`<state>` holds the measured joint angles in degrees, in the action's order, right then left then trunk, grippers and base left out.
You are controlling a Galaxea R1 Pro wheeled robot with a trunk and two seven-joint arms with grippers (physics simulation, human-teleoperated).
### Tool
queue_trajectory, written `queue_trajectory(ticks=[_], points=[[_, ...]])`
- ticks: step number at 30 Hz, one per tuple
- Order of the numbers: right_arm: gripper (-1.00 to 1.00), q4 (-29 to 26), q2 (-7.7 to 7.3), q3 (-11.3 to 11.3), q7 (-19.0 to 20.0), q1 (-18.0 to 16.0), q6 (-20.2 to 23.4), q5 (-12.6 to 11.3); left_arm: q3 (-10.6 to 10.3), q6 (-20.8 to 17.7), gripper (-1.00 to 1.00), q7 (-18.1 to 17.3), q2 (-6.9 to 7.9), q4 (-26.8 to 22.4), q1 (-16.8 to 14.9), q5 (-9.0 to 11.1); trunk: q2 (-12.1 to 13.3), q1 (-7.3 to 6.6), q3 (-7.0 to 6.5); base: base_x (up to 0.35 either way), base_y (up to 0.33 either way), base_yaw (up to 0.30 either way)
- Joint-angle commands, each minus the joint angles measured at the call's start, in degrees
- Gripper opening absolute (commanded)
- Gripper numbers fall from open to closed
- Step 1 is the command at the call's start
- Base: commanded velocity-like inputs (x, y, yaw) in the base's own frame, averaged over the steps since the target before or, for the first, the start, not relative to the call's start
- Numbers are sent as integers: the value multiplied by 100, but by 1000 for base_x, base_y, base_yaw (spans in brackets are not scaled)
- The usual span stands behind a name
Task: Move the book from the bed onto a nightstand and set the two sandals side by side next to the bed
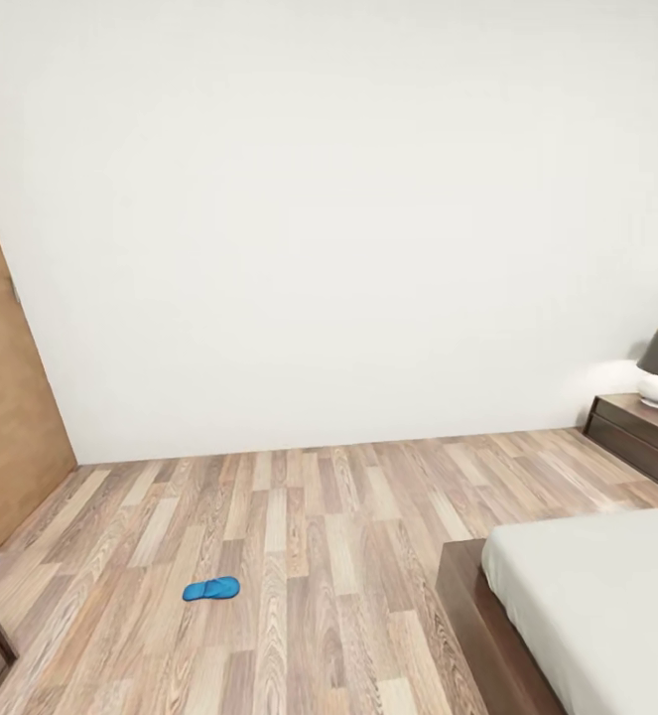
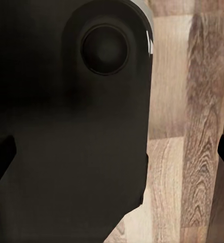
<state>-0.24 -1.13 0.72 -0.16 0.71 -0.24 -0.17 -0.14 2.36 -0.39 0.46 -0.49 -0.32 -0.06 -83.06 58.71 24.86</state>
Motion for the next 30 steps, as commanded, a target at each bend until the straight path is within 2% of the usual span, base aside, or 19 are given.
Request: queue_trajectory(ticks=[1, 12, 30], points=[[100, -3, 0, 7, -2, 0, -2, -2, -2, 20, 100, -4, 1, 5, -3, -1, -2, 2, 4, 171, 56, -1], [100, 2, 6, 7, -2, 0, -2, -3, -3, 42, 100, -5, -2, 5, -3, -5, -2, 2, 4, 169, 22, 0], [100, 6, 7, 10, 6, 0, 3, -4, -9, 53, 100, -5, -2, 5, -3, -11, -2, 2, 4, 249, -8, 0]])
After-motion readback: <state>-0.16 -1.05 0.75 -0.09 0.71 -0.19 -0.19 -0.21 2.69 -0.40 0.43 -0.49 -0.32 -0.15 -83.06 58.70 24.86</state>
